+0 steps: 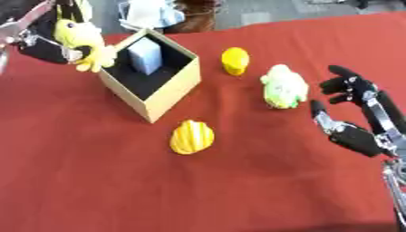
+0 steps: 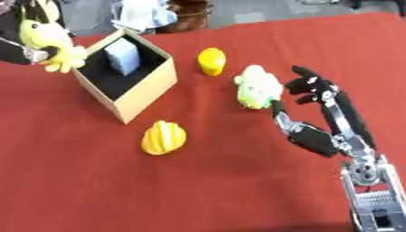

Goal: Pick up objects on the table and place them in the box.

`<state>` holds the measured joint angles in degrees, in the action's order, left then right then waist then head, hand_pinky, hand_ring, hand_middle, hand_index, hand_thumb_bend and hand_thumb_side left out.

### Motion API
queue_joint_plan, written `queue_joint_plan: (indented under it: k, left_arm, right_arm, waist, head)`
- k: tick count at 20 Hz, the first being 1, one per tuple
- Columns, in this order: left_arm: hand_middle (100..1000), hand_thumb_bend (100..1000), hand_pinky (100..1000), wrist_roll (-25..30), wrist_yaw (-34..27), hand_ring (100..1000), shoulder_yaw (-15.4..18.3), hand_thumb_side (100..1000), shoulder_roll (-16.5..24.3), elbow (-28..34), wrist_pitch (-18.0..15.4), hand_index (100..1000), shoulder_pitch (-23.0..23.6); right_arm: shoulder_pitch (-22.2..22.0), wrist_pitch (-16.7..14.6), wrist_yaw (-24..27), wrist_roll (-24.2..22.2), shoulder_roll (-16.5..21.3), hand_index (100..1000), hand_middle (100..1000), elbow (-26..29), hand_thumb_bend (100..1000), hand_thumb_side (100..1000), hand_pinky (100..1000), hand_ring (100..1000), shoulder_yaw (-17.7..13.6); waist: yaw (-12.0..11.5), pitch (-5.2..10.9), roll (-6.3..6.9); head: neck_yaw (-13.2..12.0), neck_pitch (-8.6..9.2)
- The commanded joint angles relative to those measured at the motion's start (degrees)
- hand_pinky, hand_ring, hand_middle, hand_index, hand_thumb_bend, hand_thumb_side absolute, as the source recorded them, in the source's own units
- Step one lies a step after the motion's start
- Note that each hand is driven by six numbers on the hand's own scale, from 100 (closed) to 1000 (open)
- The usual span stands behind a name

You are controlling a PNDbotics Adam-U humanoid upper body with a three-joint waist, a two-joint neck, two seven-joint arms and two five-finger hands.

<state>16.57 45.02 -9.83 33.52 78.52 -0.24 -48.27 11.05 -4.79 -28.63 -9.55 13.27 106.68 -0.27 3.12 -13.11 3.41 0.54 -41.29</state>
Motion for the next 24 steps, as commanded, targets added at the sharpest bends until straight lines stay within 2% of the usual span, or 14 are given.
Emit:
queue_joint_plan:
  k: [1, 4, 8, 10, 11, 13, 16, 19, 22, 24]
  left_arm:
    - [432, 441, 533, -1.7, -0.2, 434, -0.4, 100, -1.8, -3.8, 2.8, 615, -2.1]
    - [452, 444, 544, -3.6, -0.7, 451, -0.9, 100, -4.3, -8.9, 3.7, 633, -2.4]
    - [485, 455, 572, -6.7, -1.0, 481, -1.0, 100, -6.8, -14.7, 3.1, 663, -2.1]
    - [512, 471, 594, -7.7, -1.3, 504, -1.3, 100, -7.2, -16.2, 2.3, 695, -1.9]
    - [542, 488, 617, -7.8, -1.3, 530, -1.5, 100, -7.2, -16.5, 2.0, 741, -1.8]
    - [583, 509, 643, -7.4, -1.4, 571, -1.6, 113, -7.0, -16.3, 1.5, 770, -1.4]
    - [694, 565, 702, -6.2, -1.4, 668, -1.6, 176, -6.1, -14.7, 1.2, 833, -1.0]
    - [767, 606, 747, -5.4, -1.9, 733, -1.1, 236, -4.9, -12.0, 1.3, 868, -0.2]
    - [783, 610, 758, -4.6, -2.9, 744, -0.6, 249, -2.8, -8.0, 1.1, 875, 1.0]
    - [760, 601, 746, -5.1, -4.2, 723, 0.0, 248, -1.0, -5.1, 0.7, 868, 2.3]
  right_arm:
    - [0.5, -0.2, 0.5, -0.3, 0.1, 944, 710, 0.6, 214, 484, 673, 744, 0.2]
    - [0.6, -0.2, 0.6, -0.3, 0.0, 944, 710, 0.6, 215, 484, 673, 744, 0.3]
    - [0.6, -0.3, 0.7, -0.4, -0.1, 944, 710, 0.6, 215, 485, 673, 744, 0.3]
    - [0.6, -0.3, 0.7, -0.4, -0.1, 944, 709, 0.6, 215, 485, 673, 744, 0.3]
    - [0.6, -0.3, 0.7, -0.4, -0.2, 944, 709, 0.6, 215, 484, 673, 744, 0.3]
    - [0.6, -0.3, 0.7, -0.4, -0.1, 944, 709, 0.6, 215, 485, 673, 744, 0.2]
    - [0.6, -0.2, 0.7, -0.4, -0.1, 944, 709, 0.6, 212, 487, 673, 744, 0.2]
    - [0.6, -0.2, 0.6, -0.3, -0.1, 944, 709, 0.5, 213, 488, 673, 744, 0.1]
    - [0.7, -0.1, 0.6, -0.1, 0.1, 944, 709, 0.5, 213, 488, 673, 744, 0.0]
    - [1.0, -0.1, 0.5, -0.1, 0.7, 944, 710, 0.4, 216, 483, 674, 744, -0.1]
  waist:
    - [0.2, 1.63, -1.00]
    - [0.6, 1.57, -1.10]
    - [0.9, 1.44, -1.23]
    - [1.0, 1.39, -1.21]
    - [1.0, 1.37, -1.19]
    - [0.9, 1.34, -1.16]
    - [0.8, 1.33, -1.11]
    - [0.6, 1.32, -1.12]
    - [0.4, 1.29, -1.06]
    - [0.2, 1.29, -0.97]
  head:
    - [-0.1, 0.27]
    - [-0.2, 0.33]
    - [-0.2, 0.38]
    - [-0.2, 0.40]
    - [-0.2, 0.40]
    - [-0.2, 0.40]
    - [-0.1, 0.45]
    - [-0.1, 0.48]
    - [0.0, 0.49]
    - [0.2, 0.52]
